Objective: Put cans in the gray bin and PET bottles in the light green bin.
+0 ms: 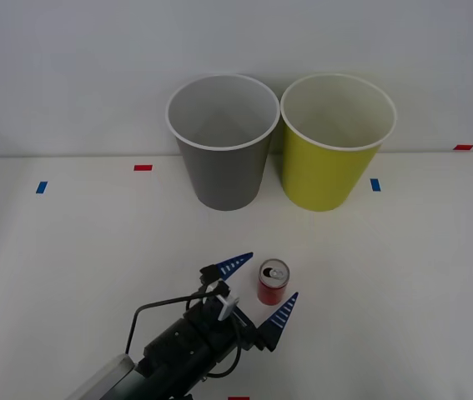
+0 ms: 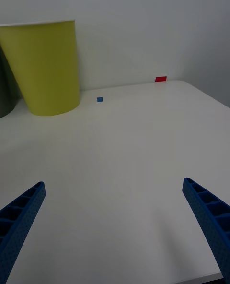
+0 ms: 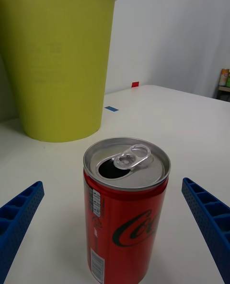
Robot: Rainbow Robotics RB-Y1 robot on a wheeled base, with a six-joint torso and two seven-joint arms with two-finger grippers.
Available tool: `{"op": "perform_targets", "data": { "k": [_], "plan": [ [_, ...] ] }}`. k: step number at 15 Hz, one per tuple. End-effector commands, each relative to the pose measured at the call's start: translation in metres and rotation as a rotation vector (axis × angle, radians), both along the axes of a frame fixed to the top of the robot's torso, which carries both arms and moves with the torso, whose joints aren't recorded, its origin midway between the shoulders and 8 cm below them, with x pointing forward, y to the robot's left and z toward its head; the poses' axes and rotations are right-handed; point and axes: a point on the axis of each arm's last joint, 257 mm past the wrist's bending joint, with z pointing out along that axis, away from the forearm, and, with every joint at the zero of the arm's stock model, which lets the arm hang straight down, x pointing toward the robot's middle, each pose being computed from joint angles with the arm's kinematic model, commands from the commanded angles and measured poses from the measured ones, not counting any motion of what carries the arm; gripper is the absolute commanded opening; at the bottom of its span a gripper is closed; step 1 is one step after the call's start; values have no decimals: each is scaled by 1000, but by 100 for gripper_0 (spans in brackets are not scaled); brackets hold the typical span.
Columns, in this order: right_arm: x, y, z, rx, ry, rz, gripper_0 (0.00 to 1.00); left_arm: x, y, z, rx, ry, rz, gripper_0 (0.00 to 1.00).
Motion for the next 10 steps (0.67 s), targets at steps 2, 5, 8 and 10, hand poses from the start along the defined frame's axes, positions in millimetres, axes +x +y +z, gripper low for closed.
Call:
{"op": "perform_targets", "data": {
  "k": [2, 5, 8, 10],
  "plan": [
    [0, 0, 0, 0, 0, 0, 100, 6, -6, 3, 1, 2, 10, 100],
    [0, 0, 0, 0, 0, 0, 100, 3, -12, 0, 11, 8, 6, 100],
    [0, 0, 0, 0, 0, 0, 100, 4, -14, 0, 11, 13, 8, 100],
    [0, 0, 0, 0, 0, 0, 100, 5, -14, 0, 11, 17, 11, 96]
  ]
}}
